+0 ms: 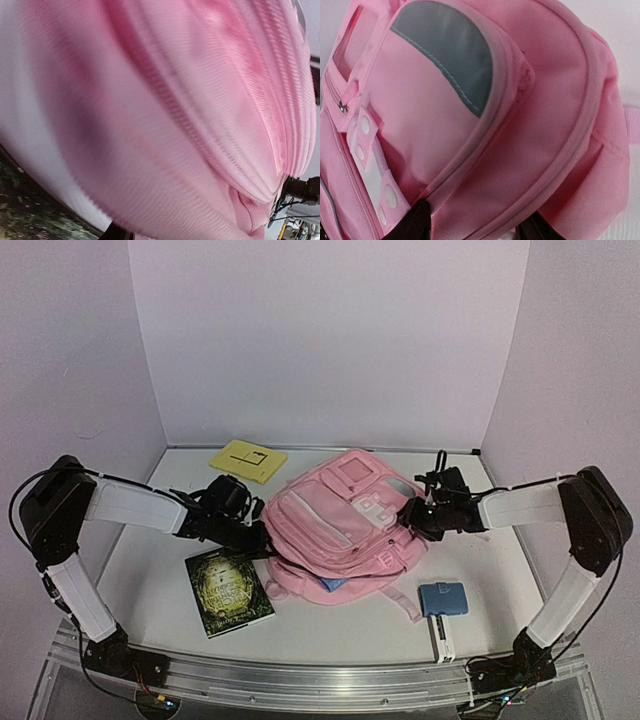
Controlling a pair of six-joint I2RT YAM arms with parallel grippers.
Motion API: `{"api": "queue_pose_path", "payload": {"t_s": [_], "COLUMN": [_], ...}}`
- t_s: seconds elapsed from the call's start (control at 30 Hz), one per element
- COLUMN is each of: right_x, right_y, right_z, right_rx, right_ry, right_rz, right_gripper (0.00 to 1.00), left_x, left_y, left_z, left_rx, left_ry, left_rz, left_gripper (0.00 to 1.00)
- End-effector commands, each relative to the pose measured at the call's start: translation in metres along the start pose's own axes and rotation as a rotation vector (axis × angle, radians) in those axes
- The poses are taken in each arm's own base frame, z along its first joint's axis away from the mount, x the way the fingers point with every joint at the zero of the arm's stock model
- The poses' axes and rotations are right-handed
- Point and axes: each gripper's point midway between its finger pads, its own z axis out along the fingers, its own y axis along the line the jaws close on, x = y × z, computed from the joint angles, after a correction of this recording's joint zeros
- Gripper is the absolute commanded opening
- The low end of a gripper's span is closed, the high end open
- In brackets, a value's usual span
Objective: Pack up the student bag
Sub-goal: Adjust the student bag at the center of the board.
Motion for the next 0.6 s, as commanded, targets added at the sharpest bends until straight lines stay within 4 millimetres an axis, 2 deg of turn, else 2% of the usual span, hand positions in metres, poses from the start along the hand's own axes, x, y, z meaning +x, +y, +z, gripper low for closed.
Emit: {"api": "queue_pose_path", "payload": {"t_s": [0.0, 0.07, 0.13, 0.2, 0.27, 0.4, 0.5, 0.57], "right_x": [-0.044, -0.058, -0.064, -0.074, -0.086, -0.104, -0.111, -0.115], "right_y": [0.041, 0.058, 0.072, 0.086, 0.096, 0.104, 0.097, 0.093], "right_z": [0.025, 0.032, 0.044, 0.049, 0.047, 0.022, -0.005, -0.028], "right_rx": [-0.071, -0.105, -0.137, -0.165, -0.174, -0.144, -0.083, -0.050], "right_ry": [-0.113, -0.137, -0.130, -0.143, -0.168, -0.218, -0.252, -0.271], "right_rz": [-0.115, -0.161, -0.216, -0.260, -0.289, -0.345, -0.377, -0.380], "right_gripper": [0.52, 0.52, 0.54, 0.57, 0.61, 0.75, 0.85, 0.91], "left_x": [0.031, 0.040, 0.052, 0.061, 0.058, 0.053, 0.045, 0.038], "left_y": [-0.071, -0.097, -0.121, -0.138, -0.149, -0.151, -0.146, -0.138], "left_z": [0.009, 0.008, 0.006, 0.002, -0.008, -0.038, -0.068, -0.083], "left_rx": [0.184, 0.237, 0.278, 0.299, 0.303, 0.275, 0.233, 0.204], "left_ry": [0.042, 0.037, 0.039, 0.039, 0.016, -0.020, -0.068, -0.088], "left_rz": [0.160, 0.216, 0.266, 0.302, 0.318, 0.319, 0.325, 0.310], "left_gripper": [0.23, 0.23, 0.23, 0.26, 0.32, 0.57, 0.74, 0.81]}}
